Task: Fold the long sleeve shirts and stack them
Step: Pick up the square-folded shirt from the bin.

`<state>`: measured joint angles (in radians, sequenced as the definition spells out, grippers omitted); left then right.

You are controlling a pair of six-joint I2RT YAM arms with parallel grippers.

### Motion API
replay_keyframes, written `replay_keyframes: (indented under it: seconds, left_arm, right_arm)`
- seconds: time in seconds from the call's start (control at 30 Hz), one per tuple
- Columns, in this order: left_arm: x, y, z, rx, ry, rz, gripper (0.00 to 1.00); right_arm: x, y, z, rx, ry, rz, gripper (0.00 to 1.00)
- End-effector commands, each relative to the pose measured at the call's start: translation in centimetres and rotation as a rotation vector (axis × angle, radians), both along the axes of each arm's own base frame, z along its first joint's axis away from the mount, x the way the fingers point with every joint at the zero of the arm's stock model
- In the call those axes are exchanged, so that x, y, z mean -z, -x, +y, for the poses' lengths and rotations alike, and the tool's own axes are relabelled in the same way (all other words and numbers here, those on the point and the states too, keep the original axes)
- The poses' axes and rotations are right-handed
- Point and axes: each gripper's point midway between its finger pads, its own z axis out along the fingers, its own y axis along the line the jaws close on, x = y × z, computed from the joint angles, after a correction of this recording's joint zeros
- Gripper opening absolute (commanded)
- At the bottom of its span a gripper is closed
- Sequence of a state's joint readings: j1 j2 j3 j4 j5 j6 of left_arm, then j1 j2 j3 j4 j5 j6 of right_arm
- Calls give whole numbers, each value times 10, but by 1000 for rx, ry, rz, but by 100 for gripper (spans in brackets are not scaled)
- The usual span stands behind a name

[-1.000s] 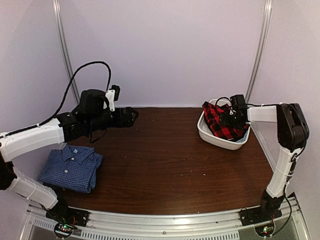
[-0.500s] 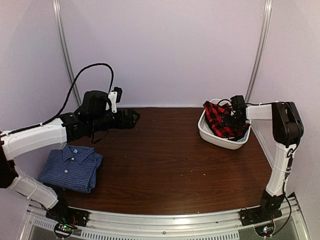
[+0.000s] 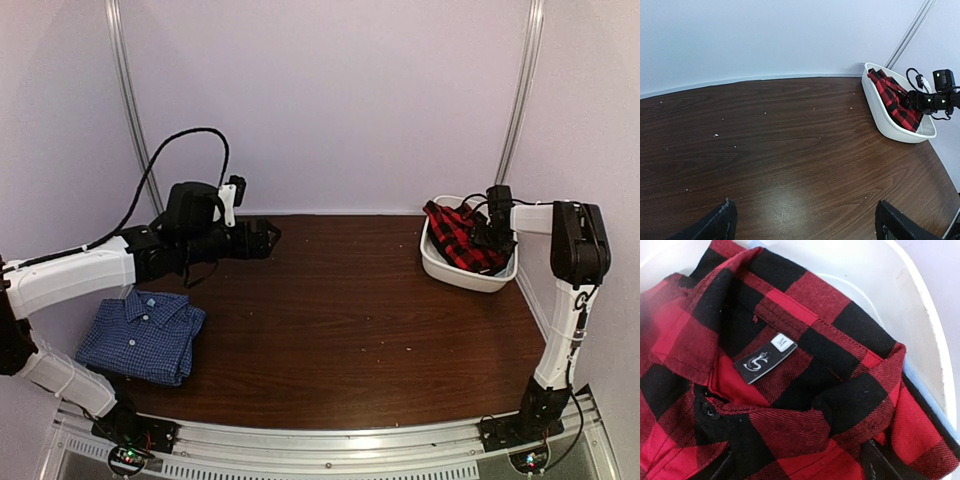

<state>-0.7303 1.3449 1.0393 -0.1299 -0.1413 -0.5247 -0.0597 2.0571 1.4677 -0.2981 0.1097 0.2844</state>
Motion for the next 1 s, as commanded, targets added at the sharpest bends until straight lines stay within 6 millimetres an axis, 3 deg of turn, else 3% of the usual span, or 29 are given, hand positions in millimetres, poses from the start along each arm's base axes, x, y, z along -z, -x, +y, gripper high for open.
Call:
replay_keyframes:
  seconds: [0.0,0.2,0.33,0.4,0.47,0.67,0.83,0.97]
  left_arm:
    - [-15,-4,-7,9,33,-35,98]
    - [-14,-4,-7,9,29,-33,98]
    - [-15,-4,-7,11,33,-36,98]
    - [-15,-4,-7,11,34,-36,98]
    - [-15,-4,-8,12,34,-36,98]
    - [-17,-3,-7,13,34,-41,98]
    - [-19,-3,-6,13,30,-45,98]
    - [-20,-3,-5,11,27,-47,98]
  right_arm:
    - [0,0,-6,4,25,36,72]
    - [-25,-7,-1,-20,9,-14,33]
    - [-44,-10,2,-32,2,-48,13]
    - [-50,-11,3,-37,-3,-62,8]
    - [-51,-11,1,-31,2,-61,12]
    - [-22,-10,0,-20,-3,-2,72]
    - [9,-13,1,-15,-20,48,75]
    - [16,-15,4,-22,-39,53,63]
